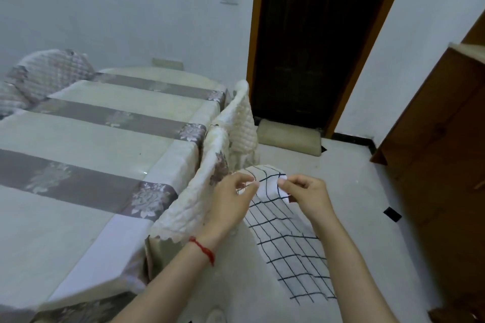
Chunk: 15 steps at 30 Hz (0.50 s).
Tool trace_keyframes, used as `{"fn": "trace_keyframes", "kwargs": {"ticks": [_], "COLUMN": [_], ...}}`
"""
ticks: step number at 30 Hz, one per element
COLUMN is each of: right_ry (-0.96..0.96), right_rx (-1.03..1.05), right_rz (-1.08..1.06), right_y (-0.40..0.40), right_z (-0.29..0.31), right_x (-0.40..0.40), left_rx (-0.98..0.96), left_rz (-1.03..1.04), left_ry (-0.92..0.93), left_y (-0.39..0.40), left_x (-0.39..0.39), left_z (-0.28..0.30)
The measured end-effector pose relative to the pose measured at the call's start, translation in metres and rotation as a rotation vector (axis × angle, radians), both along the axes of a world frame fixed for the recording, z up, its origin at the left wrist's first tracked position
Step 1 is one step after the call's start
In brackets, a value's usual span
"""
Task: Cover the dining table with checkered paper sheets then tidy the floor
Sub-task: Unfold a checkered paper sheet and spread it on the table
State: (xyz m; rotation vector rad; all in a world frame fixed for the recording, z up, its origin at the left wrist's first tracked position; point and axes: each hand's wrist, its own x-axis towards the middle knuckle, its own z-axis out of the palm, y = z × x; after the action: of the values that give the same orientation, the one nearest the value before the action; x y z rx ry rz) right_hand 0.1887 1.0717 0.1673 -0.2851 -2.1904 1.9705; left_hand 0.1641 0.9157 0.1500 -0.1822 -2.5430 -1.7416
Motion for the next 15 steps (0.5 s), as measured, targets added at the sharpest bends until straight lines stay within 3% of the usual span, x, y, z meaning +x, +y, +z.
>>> {"fn": "trace_keyframes", "kwargs": {"ticks": [5,10,15], "right_ry": [0.038,0.067,0.081], "right_rx": [0.077,0.102,0.063], "right_rz": [0.026,0.015,0.012], "right_y": [-0.006,-0.001,-0.008], "right_z": [0.000,0.001,-0.001], "right_x": [-0.055,-0.111,-0.160], "left_rx": [0.146,0.379,0.456], "left_rz": [-0.175,-0.219,-0.260], "left_ry": [-0.098,-0.155,-0.151], "left_y": [0.022,0.026,0.019], "left_x": [-0.047,-0.107,-0.154], "left_z": [0.003,0.006,0.007]}}
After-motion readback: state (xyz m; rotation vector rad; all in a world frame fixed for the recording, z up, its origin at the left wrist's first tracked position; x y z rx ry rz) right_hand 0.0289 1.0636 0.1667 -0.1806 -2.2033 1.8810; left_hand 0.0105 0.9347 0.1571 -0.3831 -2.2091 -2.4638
